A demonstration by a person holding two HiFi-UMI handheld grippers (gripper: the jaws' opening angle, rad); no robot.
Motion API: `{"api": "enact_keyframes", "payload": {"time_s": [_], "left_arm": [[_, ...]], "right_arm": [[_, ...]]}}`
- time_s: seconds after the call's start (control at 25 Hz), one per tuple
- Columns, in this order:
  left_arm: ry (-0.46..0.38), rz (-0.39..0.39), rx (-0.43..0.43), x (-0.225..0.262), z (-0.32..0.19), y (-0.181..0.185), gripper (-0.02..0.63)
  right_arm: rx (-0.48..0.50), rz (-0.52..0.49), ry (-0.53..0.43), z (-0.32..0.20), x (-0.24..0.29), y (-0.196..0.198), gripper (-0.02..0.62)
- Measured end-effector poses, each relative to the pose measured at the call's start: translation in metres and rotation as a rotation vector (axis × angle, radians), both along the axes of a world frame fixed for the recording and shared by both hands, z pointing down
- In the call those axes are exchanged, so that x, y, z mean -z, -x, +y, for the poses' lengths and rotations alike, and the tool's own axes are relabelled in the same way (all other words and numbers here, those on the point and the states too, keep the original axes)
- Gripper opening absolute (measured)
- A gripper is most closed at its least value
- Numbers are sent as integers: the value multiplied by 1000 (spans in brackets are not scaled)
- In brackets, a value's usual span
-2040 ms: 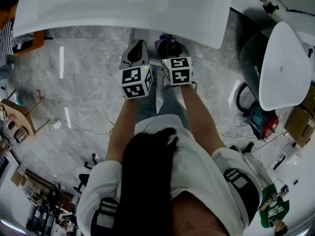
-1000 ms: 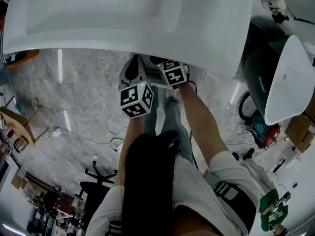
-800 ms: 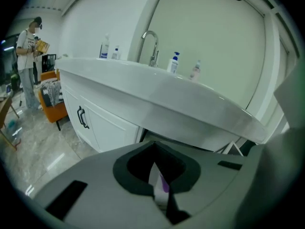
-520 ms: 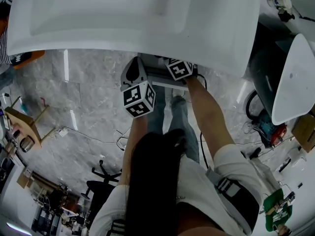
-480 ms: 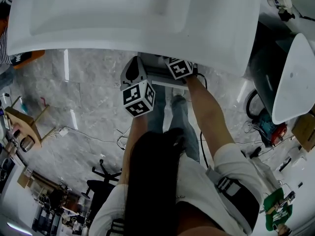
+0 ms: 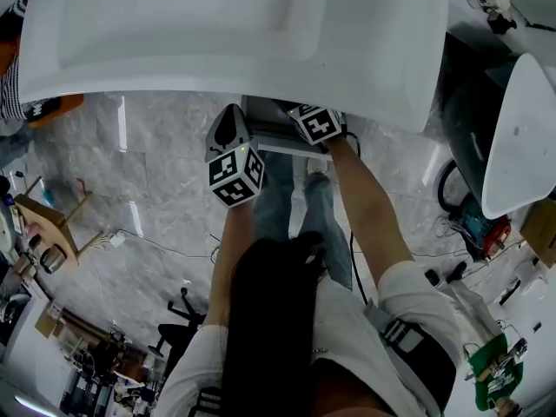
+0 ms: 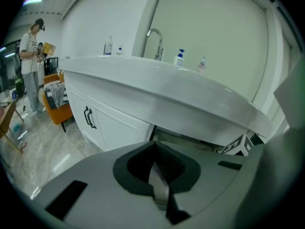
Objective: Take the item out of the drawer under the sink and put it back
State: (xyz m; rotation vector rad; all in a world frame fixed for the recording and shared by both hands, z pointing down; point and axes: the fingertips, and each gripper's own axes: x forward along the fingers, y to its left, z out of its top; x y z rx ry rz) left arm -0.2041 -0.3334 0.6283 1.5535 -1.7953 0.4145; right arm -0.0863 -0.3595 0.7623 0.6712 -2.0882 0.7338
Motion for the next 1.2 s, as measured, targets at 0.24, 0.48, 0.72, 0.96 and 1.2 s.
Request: {"api": "enact_keyframes", "payload": {"time_s": [0.24,0.48,0.72,0.96,1.2], "left_arm": [[-14,13,-36,8,1,-18,5],[-37,19,-97,19,2,-37,5],[-92,36,-118,47,3,-55,5],[-130,34,-133,71,13,-73,5],[-184,26,-151,105,21,-83,5]], "right_arm": [[-79,-68,-43,4,31,-15,307],[-108,-143,-85,17,88,-19,305],[-219,-234,-102,26,135,-38,305],[-261,-258,-144,39,175,-61,305],[-310,-300,-213,41,222,-71,305]]}}
